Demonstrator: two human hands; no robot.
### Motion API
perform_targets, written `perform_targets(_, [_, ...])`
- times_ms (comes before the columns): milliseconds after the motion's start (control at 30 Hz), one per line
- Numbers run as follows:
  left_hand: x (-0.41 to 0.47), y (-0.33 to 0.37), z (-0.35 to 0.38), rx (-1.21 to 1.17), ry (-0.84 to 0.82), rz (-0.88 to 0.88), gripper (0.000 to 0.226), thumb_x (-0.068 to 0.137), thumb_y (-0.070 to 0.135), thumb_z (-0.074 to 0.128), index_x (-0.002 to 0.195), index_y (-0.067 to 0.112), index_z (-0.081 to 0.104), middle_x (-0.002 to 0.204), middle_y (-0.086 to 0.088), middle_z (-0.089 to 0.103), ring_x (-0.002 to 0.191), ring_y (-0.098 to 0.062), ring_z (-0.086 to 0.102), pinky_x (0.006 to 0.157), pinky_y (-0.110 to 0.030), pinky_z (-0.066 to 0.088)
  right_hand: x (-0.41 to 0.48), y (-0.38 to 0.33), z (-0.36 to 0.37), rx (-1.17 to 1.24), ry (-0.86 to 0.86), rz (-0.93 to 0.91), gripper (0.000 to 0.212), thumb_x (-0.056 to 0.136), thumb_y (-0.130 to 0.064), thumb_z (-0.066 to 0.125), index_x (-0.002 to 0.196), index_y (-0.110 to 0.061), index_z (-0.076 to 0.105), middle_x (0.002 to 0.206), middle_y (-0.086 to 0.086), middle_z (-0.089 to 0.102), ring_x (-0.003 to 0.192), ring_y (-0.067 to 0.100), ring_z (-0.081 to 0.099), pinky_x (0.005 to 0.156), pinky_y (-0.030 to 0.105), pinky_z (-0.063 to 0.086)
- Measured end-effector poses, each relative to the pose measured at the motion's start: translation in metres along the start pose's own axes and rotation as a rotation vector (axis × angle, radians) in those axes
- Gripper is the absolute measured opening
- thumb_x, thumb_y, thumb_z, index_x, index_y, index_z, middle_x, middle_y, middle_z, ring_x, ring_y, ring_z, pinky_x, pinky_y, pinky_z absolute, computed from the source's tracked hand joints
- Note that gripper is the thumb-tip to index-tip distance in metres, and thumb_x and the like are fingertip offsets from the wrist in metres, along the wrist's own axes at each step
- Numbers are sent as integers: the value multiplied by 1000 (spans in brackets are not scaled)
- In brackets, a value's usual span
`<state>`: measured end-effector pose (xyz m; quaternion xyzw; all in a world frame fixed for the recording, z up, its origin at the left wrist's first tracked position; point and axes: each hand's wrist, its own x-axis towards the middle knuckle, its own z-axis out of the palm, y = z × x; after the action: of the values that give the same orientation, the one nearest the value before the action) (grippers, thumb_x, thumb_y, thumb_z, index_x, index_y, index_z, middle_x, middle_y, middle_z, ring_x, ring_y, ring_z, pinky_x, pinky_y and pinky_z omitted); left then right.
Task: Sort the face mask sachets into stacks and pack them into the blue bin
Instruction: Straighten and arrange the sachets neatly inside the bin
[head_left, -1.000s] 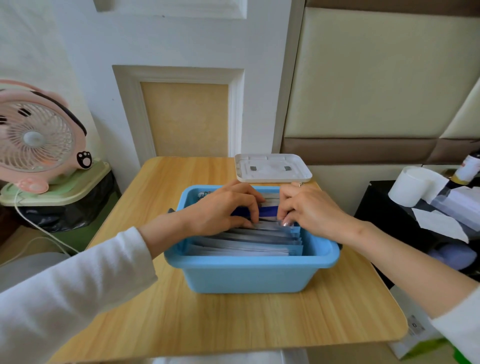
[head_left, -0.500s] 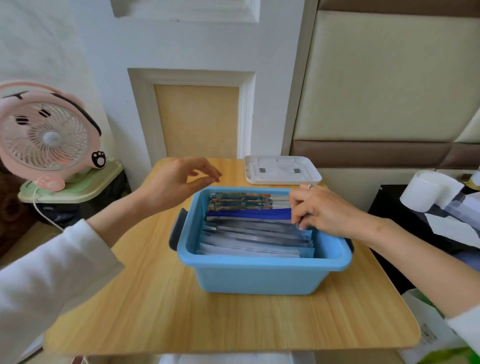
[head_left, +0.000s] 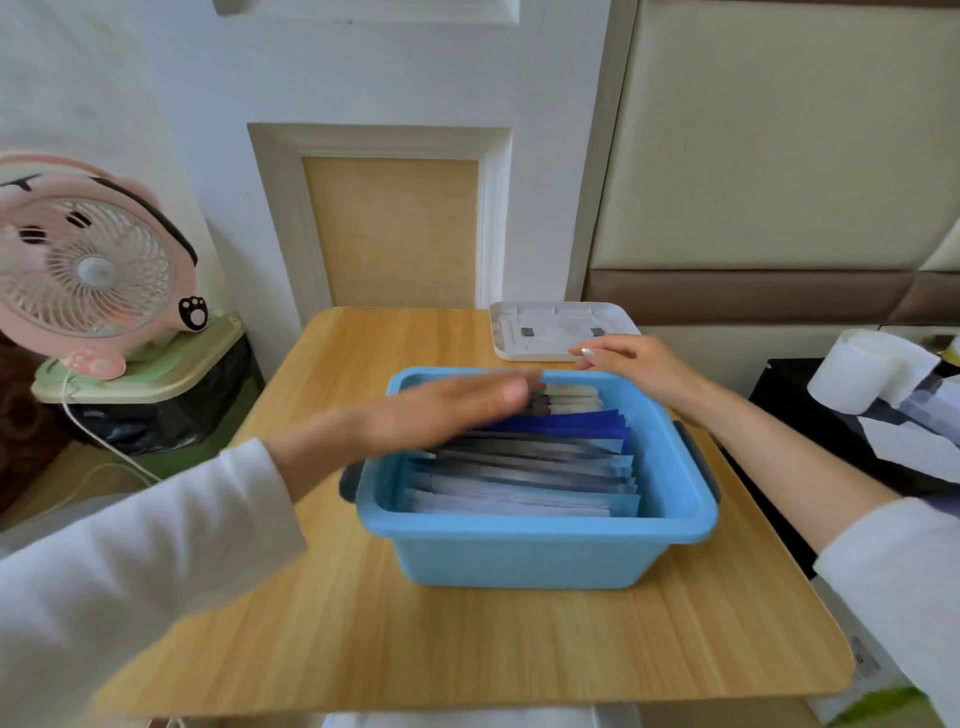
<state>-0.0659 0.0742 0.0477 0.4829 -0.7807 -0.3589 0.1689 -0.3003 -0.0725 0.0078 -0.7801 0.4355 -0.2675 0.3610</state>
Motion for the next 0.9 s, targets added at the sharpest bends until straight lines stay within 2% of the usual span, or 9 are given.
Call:
perform_targets(100, [14,-22,-50,-323,546,109,33,100,34,37,124,22,56,127,10,59,118,-3,54,99,-22,44,19,16,-1,113,97,61,26,98,-27,47,114,-16,63,113,8,67,101,19,62,93,29,47])
perform_targets(200, [38,-68,-78,-395,851,-218,20,99,16,40,97,13,61,104,-3,67,98,-19,59,79,-29,47,46,55,-4,-123,101,153,41,96,-36,49,133,-21,50,139,4,51,126,23,48,108,40,35])
perform_targets(267, [49,-92,-73,-364,734,-434,21,99,15,42,105,6,60,110,-11,65,96,-20,59,72,-24,46,64,81,-2,-351,-43,205,54,96,-38,47,146,-23,30,155,1,25,142,22,24,117,40,19])
perform_targets(367, [55,-104,-54,-308,564,-411,23,98,15,44,109,3,60,106,-7,66,97,-18,63,72,-19,48,88,106,8,-522,-149,214,71,95,-44,46,151,-22,8,160,2,-3,147,21,2,119,42,9])
perform_targets(467, [58,-103,-50,-298,583,-323,20,98,13,44,104,5,62,98,-1,68,91,-14,64,73,-17,49,105,110,17,-696,-96,197,66,93,-48,47,148,-23,21,155,9,19,143,29,17,114,47,16])
perform_targets(567, [59,-101,-51,-268,584,-295,21,99,13,43,105,3,61,97,0,67,87,-9,64,75,-20,50,103,96,21,-961,5,14,28,93,-38,49,117,-25,53,122,5,53,117,26,42,97,40,29])
perform_targets(700, [54,-90,-52,-185,605,-199,21,98,10,44,105,0,61,98,-3,68,85,-8,64,81,-29,52,77,79,14,-898,-10,-221,7,92,-24,49,92,-18,50,99,1,55,87,19,46,76,30,35])
perform_targets(833, [45,-68,-61,-124,701,-41,20,93,7,54,111,6,60,111,-3,67,100,-13,64,90,-30,52,52,27,-23,-795,424,-431,20,76,-8,66,93,-8,57,94,11,58,83,33,58,65,38,48])
perform_targets(900, [43,-55,-67,19,720,39,47,85,13,66,128,11,47,132,-2,54,122,-13,49,106,-34,40,34,-21,-42,-696,484,-526,22,75,-14,65,96,-7,59,95,10,59,83,30,59,68,35,46])
